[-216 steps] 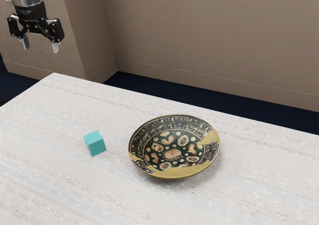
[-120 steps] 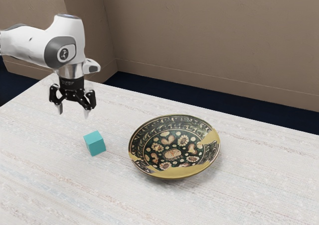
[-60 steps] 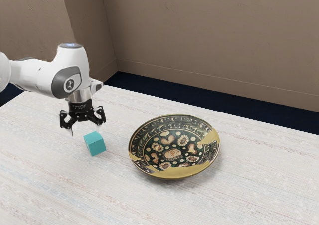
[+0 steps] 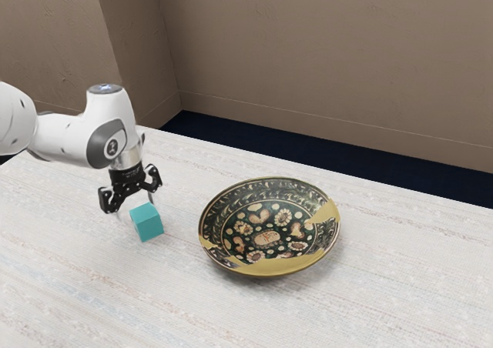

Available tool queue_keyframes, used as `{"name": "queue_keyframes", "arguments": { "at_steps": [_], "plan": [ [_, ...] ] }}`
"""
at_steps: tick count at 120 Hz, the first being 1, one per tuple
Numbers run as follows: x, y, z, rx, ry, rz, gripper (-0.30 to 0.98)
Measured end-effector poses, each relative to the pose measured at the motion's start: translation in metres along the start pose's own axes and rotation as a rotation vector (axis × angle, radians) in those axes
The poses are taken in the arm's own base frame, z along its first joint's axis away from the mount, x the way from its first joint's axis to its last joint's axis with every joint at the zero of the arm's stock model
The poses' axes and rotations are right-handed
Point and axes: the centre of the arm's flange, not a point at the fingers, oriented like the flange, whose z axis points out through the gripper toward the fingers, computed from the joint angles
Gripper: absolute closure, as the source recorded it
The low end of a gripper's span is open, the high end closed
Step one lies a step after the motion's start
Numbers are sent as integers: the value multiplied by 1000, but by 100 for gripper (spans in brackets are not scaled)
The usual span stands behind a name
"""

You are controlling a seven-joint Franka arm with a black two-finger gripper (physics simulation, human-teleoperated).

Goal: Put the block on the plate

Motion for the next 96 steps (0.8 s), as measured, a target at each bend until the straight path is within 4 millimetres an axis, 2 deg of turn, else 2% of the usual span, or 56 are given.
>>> {"name": "queue_keyframes", "arguments": {
  "at_steps": [21,36,61,96],
  "plan": [
    [23,9,4,-1,33,-2,0],
    [16,21,9,0,30,59,0],
    [24,31,13,-8,30,148,0],
    [18,28,23,4,3,244,0]
  ]
}}
